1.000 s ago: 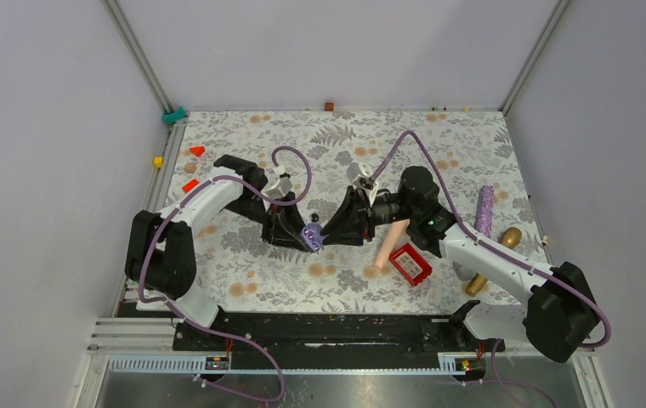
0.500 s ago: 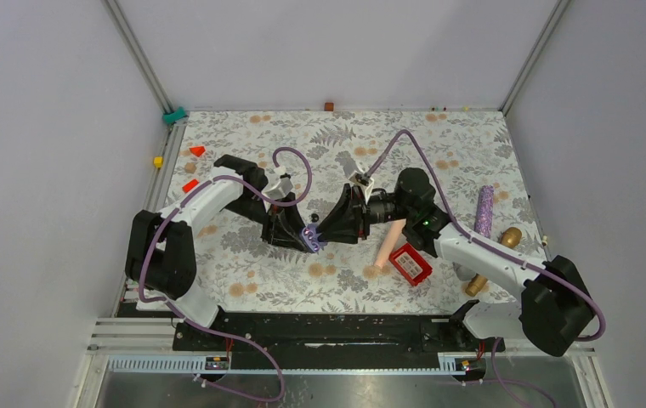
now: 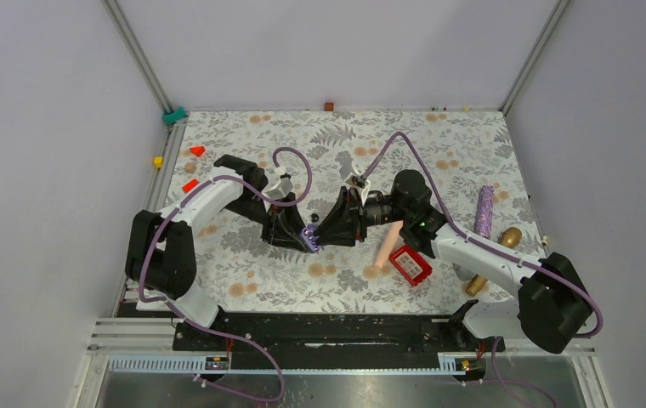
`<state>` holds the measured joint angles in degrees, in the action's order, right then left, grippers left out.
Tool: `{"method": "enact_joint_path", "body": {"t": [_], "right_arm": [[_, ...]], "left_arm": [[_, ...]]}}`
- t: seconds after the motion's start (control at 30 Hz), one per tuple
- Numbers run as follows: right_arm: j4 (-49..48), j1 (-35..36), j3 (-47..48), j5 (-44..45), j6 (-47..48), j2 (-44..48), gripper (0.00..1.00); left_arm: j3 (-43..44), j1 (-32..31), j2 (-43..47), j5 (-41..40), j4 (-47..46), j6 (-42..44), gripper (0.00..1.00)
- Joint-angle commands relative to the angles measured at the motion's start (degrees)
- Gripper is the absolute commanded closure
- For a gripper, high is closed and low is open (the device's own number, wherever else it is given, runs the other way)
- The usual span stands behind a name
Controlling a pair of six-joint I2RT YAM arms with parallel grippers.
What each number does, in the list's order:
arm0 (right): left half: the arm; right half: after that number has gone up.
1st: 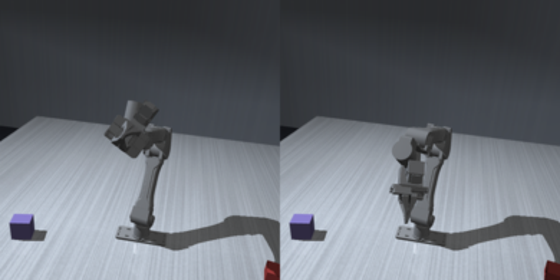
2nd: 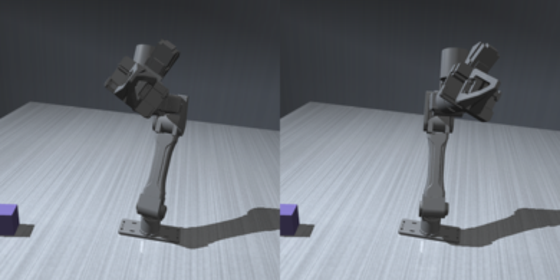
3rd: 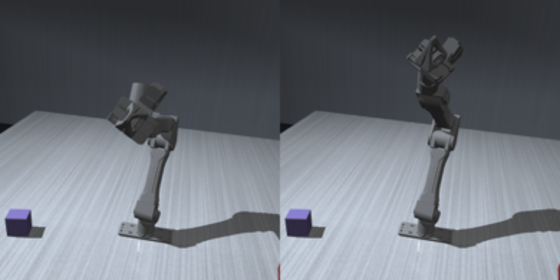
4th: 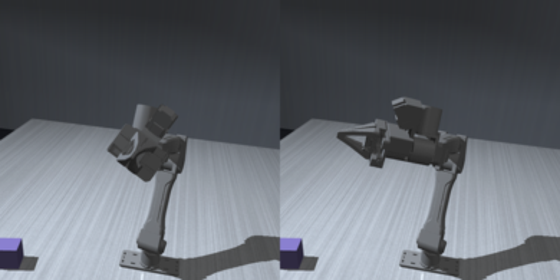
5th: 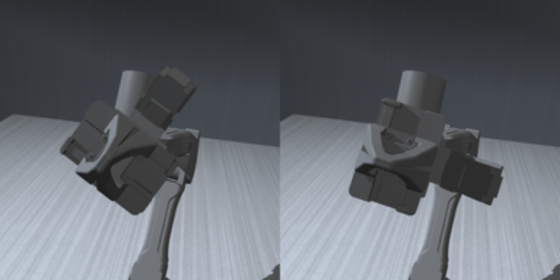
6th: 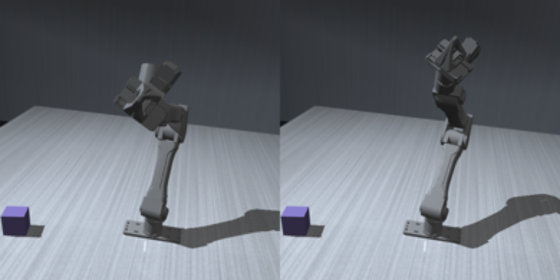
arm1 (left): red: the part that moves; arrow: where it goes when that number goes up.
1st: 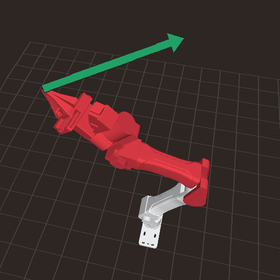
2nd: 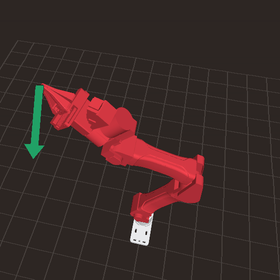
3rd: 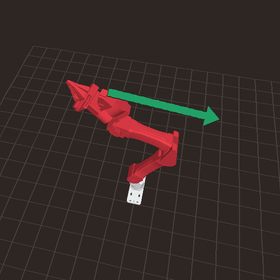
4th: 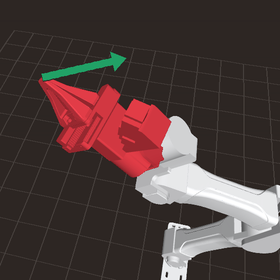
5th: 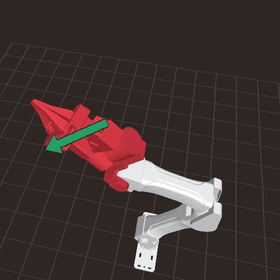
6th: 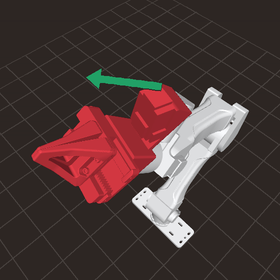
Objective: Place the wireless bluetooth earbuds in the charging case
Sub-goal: Place the earbud in the charging case.
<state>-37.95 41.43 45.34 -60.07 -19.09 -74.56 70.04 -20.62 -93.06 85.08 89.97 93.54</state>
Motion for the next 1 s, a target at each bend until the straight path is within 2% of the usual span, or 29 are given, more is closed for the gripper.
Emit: {"method": "enact_joint_path", "body": {"t": [0.0, 0.23, 0.77, 0.97], "right_arm": [[-0.2, 0.6, 0.5, -0.1, 1.9, 0.6, 0.63], [6.0, 0.6, 1.7, 1.4, 6.5, 0.5, 0.63], [8.7, 0.6, 2.0, 4.6, 8.7, 1.3, 0.64], [8.8, 0.6, 2.3, 2.1, 8.8, 1.9, 0.64]], "left_arm": [[1.9, 0.1, 0.5, 0.9, 2.4, 1.3, 1.00], [2.0, 0.1, 0.6, 0.8, 2.4, 1.3, 1.00], [2.1, 0.1, 0.7, 0.7, 2.4, 1.2, 1.00], [2.1, 0.1, 0.7, 0.7, 2.4, 1.1, 1.00]]}}
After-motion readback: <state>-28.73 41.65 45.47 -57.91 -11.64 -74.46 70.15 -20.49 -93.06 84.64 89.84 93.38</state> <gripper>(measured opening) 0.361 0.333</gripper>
